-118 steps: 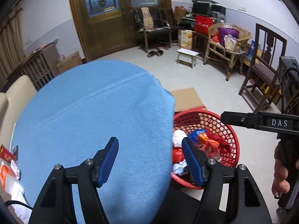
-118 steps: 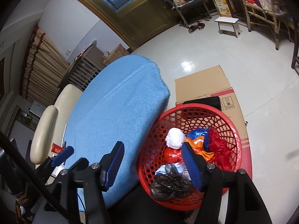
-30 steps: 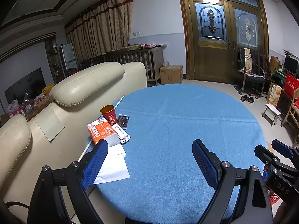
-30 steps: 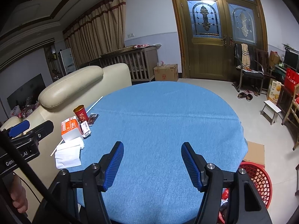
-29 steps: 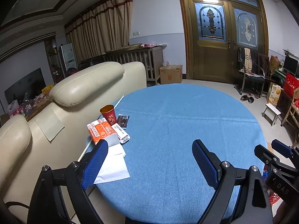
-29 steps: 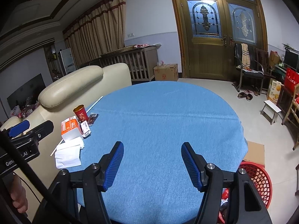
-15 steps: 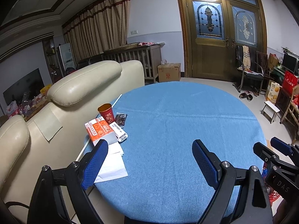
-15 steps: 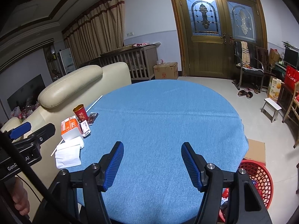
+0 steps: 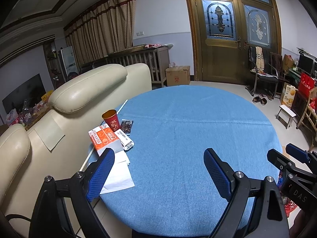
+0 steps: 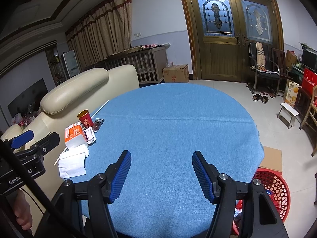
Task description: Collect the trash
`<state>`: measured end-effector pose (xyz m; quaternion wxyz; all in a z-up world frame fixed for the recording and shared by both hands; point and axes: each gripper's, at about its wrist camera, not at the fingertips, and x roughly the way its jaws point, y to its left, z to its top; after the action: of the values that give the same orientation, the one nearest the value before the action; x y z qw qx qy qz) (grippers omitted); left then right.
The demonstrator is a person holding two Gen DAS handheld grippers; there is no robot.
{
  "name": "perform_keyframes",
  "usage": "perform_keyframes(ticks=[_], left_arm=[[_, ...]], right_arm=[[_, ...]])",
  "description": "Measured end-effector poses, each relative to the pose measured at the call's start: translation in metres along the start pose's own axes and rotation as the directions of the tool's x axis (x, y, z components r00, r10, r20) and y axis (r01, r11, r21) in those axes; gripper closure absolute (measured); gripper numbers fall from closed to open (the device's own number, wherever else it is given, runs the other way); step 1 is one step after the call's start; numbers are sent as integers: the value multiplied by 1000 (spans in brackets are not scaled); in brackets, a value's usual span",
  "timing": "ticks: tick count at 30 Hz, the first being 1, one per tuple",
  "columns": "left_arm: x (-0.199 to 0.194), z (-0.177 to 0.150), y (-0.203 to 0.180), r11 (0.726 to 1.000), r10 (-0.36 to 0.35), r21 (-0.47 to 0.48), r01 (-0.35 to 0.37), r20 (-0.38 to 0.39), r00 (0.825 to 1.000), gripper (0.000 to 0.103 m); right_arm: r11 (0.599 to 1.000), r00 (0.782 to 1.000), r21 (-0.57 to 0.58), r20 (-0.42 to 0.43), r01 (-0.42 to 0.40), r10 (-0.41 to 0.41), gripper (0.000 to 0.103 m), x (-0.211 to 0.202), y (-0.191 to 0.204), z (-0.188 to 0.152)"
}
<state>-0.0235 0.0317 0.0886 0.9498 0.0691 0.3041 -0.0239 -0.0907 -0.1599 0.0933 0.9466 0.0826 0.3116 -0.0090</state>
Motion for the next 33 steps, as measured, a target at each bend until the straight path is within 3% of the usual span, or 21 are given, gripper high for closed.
perform_keyframes(ticks=[33], left_arm=[[1,-1,-6,1000,-10,16,10,-5,1000,12]], right_arm=[[1000,1000,11,2,7,-7,35,0,-4,0]])
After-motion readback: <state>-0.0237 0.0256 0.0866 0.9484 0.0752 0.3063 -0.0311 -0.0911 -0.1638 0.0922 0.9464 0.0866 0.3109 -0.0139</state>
